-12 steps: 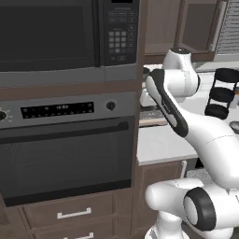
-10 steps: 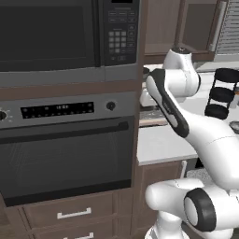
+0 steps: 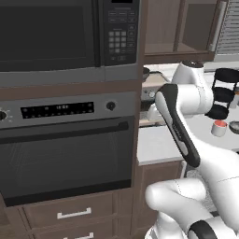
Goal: Pick up the cup and bowl from the counter, place them in the dishwasher, and close the dishwasher door.
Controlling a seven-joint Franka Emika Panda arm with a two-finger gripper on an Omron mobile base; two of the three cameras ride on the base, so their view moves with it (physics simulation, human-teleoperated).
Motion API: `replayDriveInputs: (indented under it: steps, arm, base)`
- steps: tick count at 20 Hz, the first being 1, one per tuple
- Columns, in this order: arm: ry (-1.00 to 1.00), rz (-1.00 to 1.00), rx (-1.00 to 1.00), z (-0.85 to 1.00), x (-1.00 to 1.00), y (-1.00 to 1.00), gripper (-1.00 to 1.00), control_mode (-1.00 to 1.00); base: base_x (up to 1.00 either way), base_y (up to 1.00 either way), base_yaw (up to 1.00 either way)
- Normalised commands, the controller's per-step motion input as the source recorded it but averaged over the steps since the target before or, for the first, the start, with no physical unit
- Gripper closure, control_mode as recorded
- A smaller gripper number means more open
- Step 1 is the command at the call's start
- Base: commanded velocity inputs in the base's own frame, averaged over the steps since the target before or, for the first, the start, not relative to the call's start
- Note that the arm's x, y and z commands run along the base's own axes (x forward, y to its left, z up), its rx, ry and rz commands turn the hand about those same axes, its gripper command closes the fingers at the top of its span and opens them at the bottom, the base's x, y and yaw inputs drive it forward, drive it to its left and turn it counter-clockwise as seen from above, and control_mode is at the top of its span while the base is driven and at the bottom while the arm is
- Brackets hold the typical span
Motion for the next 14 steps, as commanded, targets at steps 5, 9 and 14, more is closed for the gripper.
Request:
replayDriveInputs:
  steps: [5,9,14]
  arm:
    - [0.04,-0.03,-0.05,-0.23,-0.06,0.06,-1.0,1.0]
    - [0.0,0.0,0.0,0.0,0.0,0.0,-1.0,1.0]
    - [0.0,0.0,0.0,0.0,0.0,0.0,-1.0,1.0]
  base:
    - [0.03,0.07,-0.12]
    - [0.06,0.08,-0.66]
    - [0.0,0.26,-0.86]
